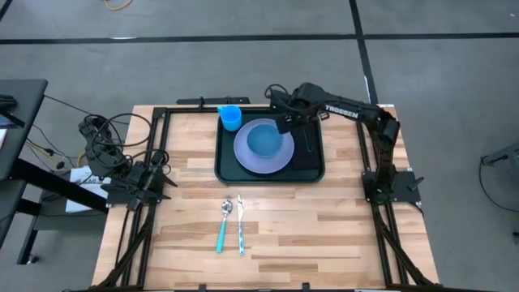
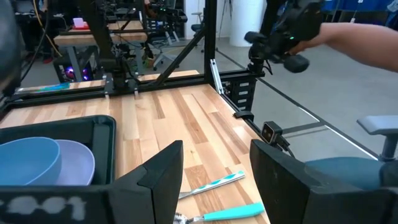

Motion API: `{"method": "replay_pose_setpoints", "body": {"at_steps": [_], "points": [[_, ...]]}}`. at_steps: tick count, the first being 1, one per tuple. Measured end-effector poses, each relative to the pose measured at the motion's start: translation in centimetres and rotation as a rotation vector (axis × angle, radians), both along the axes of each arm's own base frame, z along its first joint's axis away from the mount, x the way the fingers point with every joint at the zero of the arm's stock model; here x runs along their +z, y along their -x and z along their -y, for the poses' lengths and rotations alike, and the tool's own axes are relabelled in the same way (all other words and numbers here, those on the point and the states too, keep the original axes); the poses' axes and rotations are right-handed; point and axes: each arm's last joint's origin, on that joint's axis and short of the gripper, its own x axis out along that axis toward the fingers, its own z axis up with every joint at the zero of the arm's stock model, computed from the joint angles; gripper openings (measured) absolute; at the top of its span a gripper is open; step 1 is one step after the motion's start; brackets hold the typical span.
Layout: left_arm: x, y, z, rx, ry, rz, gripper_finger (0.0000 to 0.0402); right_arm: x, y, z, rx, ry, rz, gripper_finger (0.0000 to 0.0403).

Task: Set up tray
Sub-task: Put the fork on top of the table napkin to the right of the purple plate on the tray

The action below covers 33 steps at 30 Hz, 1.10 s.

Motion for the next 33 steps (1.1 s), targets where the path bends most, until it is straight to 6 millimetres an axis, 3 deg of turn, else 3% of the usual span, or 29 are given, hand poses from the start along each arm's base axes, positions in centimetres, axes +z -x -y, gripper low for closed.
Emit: {"method": "replay_pose_setpoints", "body": {"at_steps": [6, 14, 33], "points": [[0.0, 0.0, 0.0, 0.013, -0.001, 0.002, 0.0175, -3.7, 1.3, 2.4, -0.052, -0.036, -0.019, 0.0003], [0.0, 0.0, -0.1, 0.033, 0.001, 0.001, 0.0175, -8.4, 2.0, 4.1, -0.074, -0.087, 0.097, 0.0003], [-0.1, 0.0, -0.2, 0.054, 0.0, -0.005, 0.0175, -13.4, 3.0, 2.7, -0.115, -0.113, 0.125, 0.0004]]}}
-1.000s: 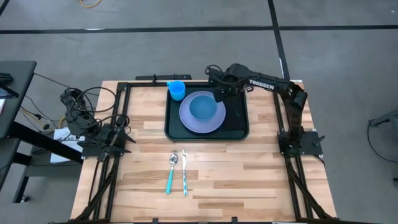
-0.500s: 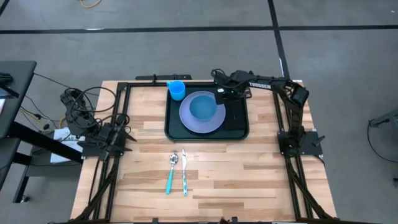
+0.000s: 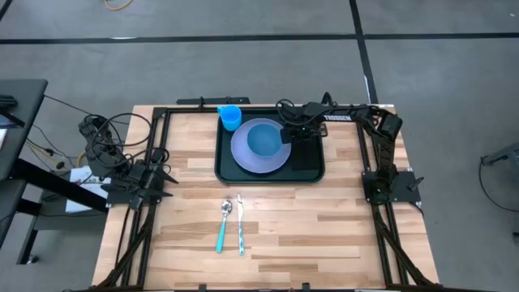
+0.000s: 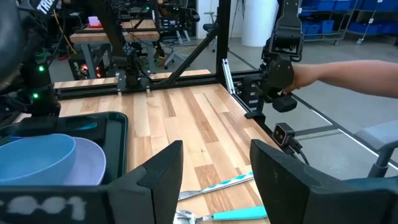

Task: Set up tray
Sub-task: Put the fork on top of the table napkin to the right of the purple plate on the tray

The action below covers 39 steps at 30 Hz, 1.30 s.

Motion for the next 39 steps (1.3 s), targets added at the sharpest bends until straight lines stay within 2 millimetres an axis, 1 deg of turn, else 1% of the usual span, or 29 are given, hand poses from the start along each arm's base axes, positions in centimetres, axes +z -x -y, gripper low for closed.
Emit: {"method": "replay_pose_setpoints", "body": {"at_steps": [8, 23, 39], "points": [[0.0, 0.0, -0.01, 0.005, 0.0, 0.001, 0.0175, -0.31, -0.07, 0.01, -0.024, 0.004, 0.026, 0.0004], [0.0, -0.01, -0.03, 0.01, -0.001, 0.001, 0.0175, -0.33, 0.22, 0.09, -0.04, -0.004, 0.008, 0.0004], [0.0, -0.01, -0.03, 0.011, -0.001, 0.001, 0.0175, -0.33, 0.23, 0.14, -0.022, -0.004, 0.008, 0.0004]]}}
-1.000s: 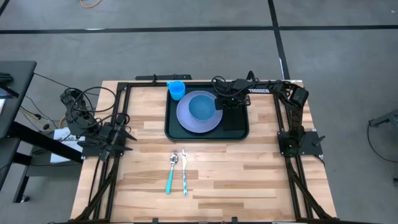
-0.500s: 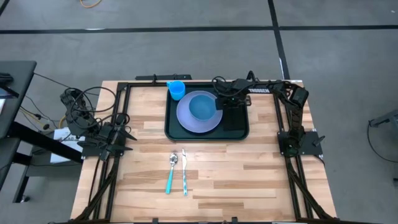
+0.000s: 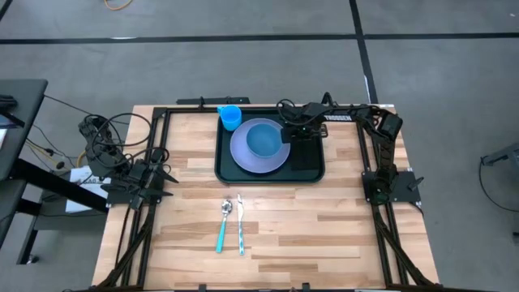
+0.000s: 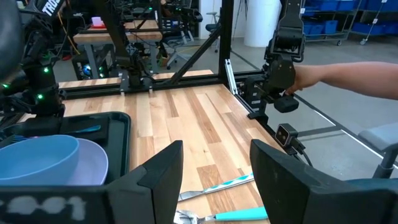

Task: Set up tray
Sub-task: Put the fork on top of the table napkin to the right of the purple plate on the tray

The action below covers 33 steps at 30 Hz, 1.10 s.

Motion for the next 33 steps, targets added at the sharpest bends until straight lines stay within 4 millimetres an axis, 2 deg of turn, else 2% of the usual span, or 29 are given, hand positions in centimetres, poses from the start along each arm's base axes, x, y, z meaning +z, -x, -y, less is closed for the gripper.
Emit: {"method": "replay_pose_setpoints", "body": {"at_steps": [4, 9, 13, 23, 28, 33], "points": [[0.0, 0.0, 0.0, 0.0, 0.0, 0.0, 0.0175, 0.5, 0.1, 0.0, 0.0, 0.008, 0.013, 0.0004], [0.0, 0.0, 0.0, 0.0, 0.0, 0.0, 0.0175, 2.5, 0.3, -0.2, 0.0, 0.043, 0.066, 0.0004], [0.0, 0.0, 0.0, 0.0, 0.0, 0.0, 0.0175, 3.3, 0.4, -0.5, 0.004, 0.061, 0.079, 0.0004], [0.0, 0.0, 0.0, -0.001, 0.0, 0.0, 0.0175, 1.4, 0.2, -0.5, 0.008, 0.02, 0.027, 0.0004], [0.0, 0.0, 0.0, -0.001, 0.0, 0.0, 0.0175, 1.2, 0.1, -0.4, 0.016, 0.018, 0.024, 0.0007], [0.0, 0.0, 0.0, -0.001, 0.0, 0.0, 0.0175, 1.2, 0.0, -0.6, 0.023, 0.017, 0.02, 0.0026]]}}
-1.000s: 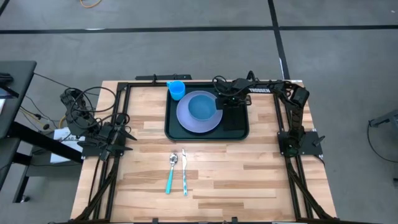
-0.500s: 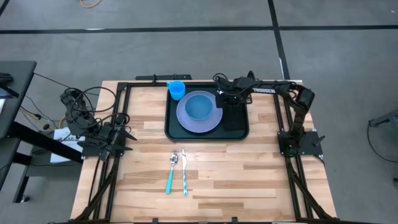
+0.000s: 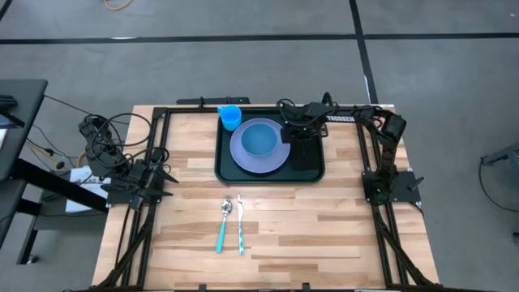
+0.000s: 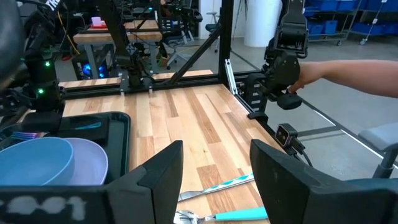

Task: Set up tray
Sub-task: Put the fork on top of the table napkin to the right of the purple plate on the tray, then put the spoon on top of the table napkin to the left of the table fork on the tray

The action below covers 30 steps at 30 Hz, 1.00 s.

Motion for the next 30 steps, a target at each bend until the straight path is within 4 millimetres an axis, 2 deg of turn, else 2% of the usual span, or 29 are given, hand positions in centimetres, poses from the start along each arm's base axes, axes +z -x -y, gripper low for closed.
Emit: {"method": "replay_pose_setpoints", "body": {"at_steps": [6, 15, 21, 26, 30], "points": [[0.0, 0.0, 0.0, 0.0, 0.0, 0.0, 0.0175, 0.0, 0.0, 0.0, -0.008, 0.002, 0.0, 0.0048], [0.0, 0.0, 0.0, 0.0, 0.0, 0.0, 0.0175, 0.4, 0.2, -0.1, 0.006, 0.009, -0.01, 0.0051], [0.0, 0.0, 0.0, 0.001, 0.0, 0.0, 0.0175, 3.7, 1.1, -1.1, 0.01, 0.111, -0.001, 0.0051], [-0.1, 0.0, -0.1, 0.049, -0.008, 0.001, 0.0175, 7.5, 1.1, -4.2, 0.082, 0.213, 0.079, 0.0051], [-0.1, -0.1, -0.2, 0.068, 0.001, 0.003, 0.0175, 9.6, 1.0, -7.3, 0.178, 0.238, 0.141, 0.0051]]}}
